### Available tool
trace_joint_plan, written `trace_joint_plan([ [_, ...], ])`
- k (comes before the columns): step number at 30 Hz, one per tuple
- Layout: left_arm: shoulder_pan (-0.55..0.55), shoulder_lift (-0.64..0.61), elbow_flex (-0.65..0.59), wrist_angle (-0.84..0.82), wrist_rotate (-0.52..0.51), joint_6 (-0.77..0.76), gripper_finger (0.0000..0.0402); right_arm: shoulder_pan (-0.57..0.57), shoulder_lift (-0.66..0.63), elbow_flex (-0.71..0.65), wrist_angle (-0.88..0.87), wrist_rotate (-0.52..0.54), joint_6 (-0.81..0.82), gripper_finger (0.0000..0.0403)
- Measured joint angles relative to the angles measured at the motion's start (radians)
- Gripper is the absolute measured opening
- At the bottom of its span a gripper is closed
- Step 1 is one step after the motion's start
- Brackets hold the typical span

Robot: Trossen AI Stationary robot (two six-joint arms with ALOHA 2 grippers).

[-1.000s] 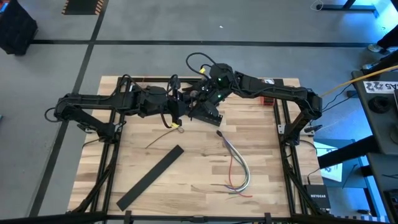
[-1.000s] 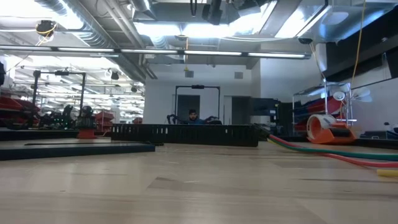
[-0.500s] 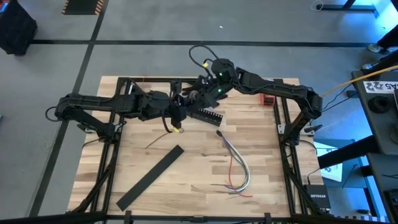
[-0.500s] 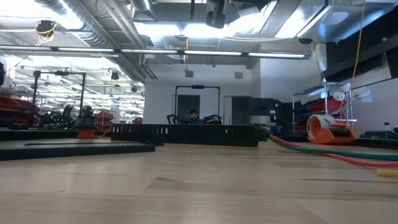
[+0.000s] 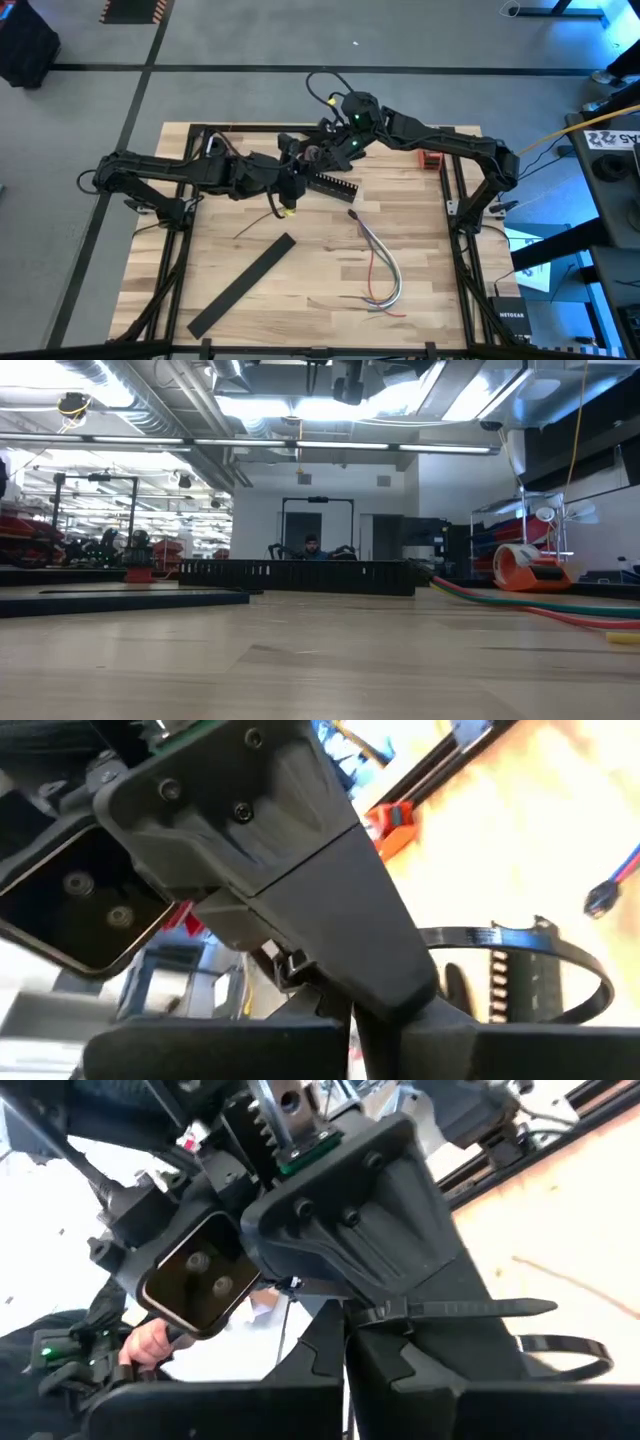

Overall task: Ziptie cables
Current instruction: Prepare the black zip tie

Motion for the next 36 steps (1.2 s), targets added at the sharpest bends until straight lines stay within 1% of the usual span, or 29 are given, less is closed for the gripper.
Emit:
trace_joint_plan([
  [3,-0.012,0.001,0.000,-0.005,-0.047,-0.008,0.0000,-0.018,0.001,0.000,-0.005,0.014,-0.014,0.0000],
  [7,-0.022,0.003,-0.002,0.010,-0.050,0.004,0.0000,-0.038,0.003,0.002,-0.067,-0.006,-0.054,0.0000],
  [13,-0.014,0.001,-0.002,0.000,-0.035,-0.116,0.0000,-0.030,0.013,0.001,-0.018,-0.056,-0.093,0.0006],
  [16,-0.004,0.001,-0.002,-0.017,-0.027,-0.178,0.0000,-0.019,0.015,0.000,-0.019,-0.052,-0.095,0.0016],
  [19,0.006,0.001,-0.002,-0.022,-0.029,-0.238,0.0000,-0.019,0.015,0.000,-0.004,-0.048,-0.159,0.0035],
  [23,0.017,0.000,-0.002,-0.029,-0.032,-0.304,0.0000,-0.018,0.013,0.000,0.000,-0.034,-0.272,0.0076],
  [26,0.022,0.000,-0.002,-0.028,-0.034,-0.318,0.0000,-0.019,0.010,0.000,-0.001,-0.055,-0.328,0.0112],
  [29,0.024,0.000,-0.001,-0.024,-0.036,-0.339,0.0000,-0.029,0.007,0.000,-0.008,-0.065,-0.397,0.0138],
  [32,0.026,0.000,-0.001,-0.027,-0.044,-0.346,0.0000,-0.045,0.002,0.000,-0.035,-0.060,-0.454,0.0149],
  [36,0.027,0.000,0.000,-0.024,-0.061,-0.364,0.0000,-0.069,-0.009,0.000,-0.092,-0.048,-0.493,0.0151],
])
